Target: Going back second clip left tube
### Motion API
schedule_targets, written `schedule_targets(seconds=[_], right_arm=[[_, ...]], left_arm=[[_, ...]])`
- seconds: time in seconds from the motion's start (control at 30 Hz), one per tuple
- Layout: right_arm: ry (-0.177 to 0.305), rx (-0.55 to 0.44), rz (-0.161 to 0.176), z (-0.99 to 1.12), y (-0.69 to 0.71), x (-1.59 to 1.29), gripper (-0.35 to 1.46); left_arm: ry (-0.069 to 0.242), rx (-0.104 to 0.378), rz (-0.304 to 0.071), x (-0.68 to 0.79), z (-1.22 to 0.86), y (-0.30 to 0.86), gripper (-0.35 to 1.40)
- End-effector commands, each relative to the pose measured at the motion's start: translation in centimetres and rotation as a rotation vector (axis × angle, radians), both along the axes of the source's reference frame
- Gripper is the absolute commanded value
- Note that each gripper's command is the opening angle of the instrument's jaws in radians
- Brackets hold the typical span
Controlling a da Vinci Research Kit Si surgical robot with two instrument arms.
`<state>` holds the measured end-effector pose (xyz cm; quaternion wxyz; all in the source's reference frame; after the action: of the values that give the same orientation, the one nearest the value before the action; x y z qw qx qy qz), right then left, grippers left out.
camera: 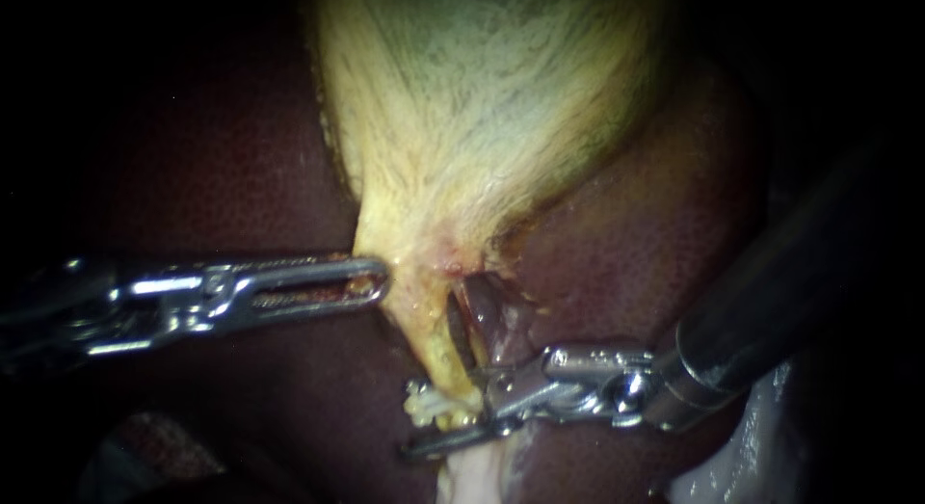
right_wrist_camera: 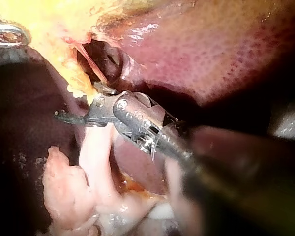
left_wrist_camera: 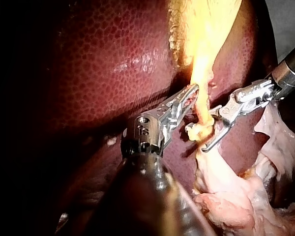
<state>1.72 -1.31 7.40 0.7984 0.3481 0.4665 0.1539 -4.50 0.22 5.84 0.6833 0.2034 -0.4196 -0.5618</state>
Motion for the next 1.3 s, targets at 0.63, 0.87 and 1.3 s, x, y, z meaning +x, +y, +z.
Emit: schedule_targets(seconds=[0.63, 0.87, 1.3], right_arm=[[0.069, -0.144, 0.016, 0.05, 0.11, 0.09, 0.60], [0.100, -0.137, -0.012, 0.10, -0.08, 0.21, 0.60], [0.093, -0.149, 0.015, 0.07, 0.18, -0.01, 0.59]], left_arm=[[0.000, 0.000, -0.001, -0.01, -0.02, 0.00, -0.35], [0.001, 0.000, -0.001, -0.02, -0.01, 0.00, -0.35], [0.000, 0.000, 0.000, 0.00, -0.02, 0.00, -0.35]])
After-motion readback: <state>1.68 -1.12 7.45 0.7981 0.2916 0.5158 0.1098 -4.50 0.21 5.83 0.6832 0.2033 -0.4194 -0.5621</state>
